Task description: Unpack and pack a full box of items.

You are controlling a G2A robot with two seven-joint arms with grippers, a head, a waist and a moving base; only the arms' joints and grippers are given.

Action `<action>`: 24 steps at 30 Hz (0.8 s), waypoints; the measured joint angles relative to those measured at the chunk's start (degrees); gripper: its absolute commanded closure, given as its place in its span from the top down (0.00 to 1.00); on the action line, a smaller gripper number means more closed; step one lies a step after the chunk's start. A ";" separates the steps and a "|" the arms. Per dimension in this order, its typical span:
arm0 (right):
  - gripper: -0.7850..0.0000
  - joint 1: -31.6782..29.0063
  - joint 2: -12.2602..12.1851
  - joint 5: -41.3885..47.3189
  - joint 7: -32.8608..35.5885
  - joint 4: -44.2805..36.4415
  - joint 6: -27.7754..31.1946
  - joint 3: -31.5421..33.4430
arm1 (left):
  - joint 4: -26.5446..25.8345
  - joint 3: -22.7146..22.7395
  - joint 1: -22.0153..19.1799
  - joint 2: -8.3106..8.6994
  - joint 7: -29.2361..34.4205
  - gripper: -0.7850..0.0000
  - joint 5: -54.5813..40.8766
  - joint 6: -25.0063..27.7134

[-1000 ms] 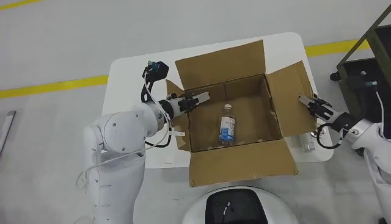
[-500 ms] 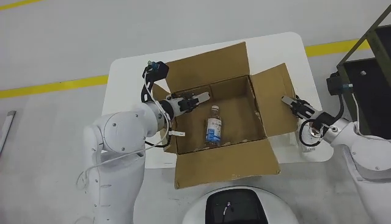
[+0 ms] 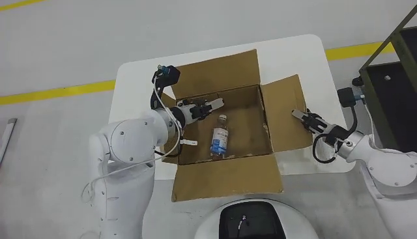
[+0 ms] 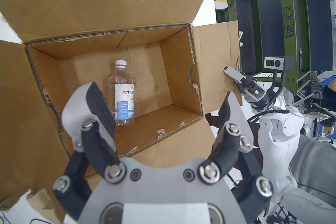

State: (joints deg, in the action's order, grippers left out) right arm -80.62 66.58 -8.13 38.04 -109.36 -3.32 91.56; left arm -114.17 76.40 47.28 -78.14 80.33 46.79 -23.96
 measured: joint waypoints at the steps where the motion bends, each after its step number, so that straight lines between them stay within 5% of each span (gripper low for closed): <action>1: 1.00 -0.08 -0.03 -0.03 -0.08 -0.15 -0.08 0.04 | 0.00 0.00 0.00 0.00 0.00 1.00 0.00 0.00; 8: 1.00 -0.01 -0.79 -7.13 0.80 -2.05 0.23 1.52 | 0.00 0.00 0.00 0.00 0.00 1.00 0.00 0.00; 14: 1.00 0.06 -2.08 -22.07 3.17 -6.23 -0.47 4.82 | 0.00 0.00 0.00 0.00 0.00 1.00 0.00 0.00; 18: 1.00 0.14 -3.70 -41.94 10.88 -10.32 3.85 7.00 | 0.00 0.00 0.00 0.00 0.00 1.00 0.00 0.00; 24: 1.00 -0.12 -5.09 -57.06 19.58 -14.18 12.98 8.45 | 0.00 0.00 0.02 0.00 -0.02 1.00 -0.01 0.02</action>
State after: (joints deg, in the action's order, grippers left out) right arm -80.75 61.48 -65.19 57.62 -123.54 9.66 100.01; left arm -114.16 76.40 47.30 -78.14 80.31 46.78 -23.95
